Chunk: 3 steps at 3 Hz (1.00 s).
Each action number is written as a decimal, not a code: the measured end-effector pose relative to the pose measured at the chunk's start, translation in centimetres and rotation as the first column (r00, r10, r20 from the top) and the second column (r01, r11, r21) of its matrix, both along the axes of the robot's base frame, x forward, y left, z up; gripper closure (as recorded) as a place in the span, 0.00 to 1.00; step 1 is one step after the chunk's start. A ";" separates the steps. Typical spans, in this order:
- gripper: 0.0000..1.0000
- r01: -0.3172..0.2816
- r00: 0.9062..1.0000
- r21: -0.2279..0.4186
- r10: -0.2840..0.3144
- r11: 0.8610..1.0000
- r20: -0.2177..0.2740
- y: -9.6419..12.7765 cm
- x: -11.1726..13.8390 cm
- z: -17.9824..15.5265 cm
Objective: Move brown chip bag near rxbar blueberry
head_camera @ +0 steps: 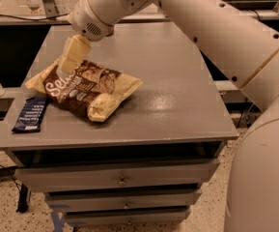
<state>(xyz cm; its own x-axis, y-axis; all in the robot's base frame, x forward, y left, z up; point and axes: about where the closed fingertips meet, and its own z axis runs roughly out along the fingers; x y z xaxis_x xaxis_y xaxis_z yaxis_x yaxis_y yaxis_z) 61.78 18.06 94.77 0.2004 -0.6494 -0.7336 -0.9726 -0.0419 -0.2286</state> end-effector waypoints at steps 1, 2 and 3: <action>0.00 0.052 0.998 -0.013 -0.053 0.999 -0.037 -5.6 0.2 -0.5; 0.00 0.204 0.975 0.013 -0.202 0.979 -0.096 -17.3 1.4 -0.1; 0.00 0.362 0.929 0.074 -0.353 0.929 -0.114 -28.9 2.0 2.5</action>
Offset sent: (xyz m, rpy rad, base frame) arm 0.0338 -0.3584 0.0088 0.0870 0.1693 -0.4523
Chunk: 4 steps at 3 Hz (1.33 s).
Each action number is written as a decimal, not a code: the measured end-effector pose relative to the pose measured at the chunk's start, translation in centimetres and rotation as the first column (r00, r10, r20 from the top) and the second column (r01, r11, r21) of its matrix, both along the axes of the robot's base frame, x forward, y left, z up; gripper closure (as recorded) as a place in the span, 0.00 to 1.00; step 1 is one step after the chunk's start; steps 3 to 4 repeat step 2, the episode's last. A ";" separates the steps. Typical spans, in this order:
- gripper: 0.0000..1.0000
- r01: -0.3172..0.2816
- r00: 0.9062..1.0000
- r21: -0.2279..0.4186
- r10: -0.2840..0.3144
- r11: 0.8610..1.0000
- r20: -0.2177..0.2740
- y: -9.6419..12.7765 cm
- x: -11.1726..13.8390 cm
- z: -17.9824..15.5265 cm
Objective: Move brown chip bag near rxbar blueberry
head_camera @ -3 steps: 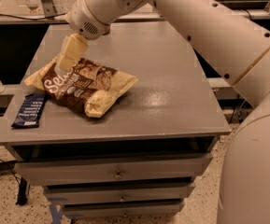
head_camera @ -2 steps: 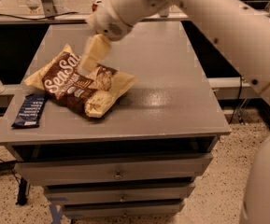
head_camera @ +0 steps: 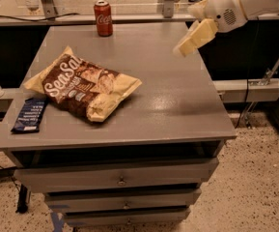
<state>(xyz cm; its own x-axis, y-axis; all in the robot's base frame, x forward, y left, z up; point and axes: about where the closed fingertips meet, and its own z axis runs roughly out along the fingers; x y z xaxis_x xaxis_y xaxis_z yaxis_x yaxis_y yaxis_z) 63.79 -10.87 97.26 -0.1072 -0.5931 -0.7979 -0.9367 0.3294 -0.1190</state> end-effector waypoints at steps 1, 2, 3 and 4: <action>0.00 0.094 0.995 0.095 -0.096 0.991 0.021 -8.3 -0.9 3.8; 0.00 0.097 0.992 0.118 -0.105 0.988 0.065 -9.0 -0.8 6.1; 0.00 0.097 0.992 0.118 -0.105 0.988 0.065 -9.0 -0.8 6.1; 0.00 0.097 0.992 0.118 -0.105 0.988 0.065 -9.0 -0.8 6.1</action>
Offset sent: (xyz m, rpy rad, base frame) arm -0.0082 -0.0766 0.0347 0.0856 -0.0232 -0.0880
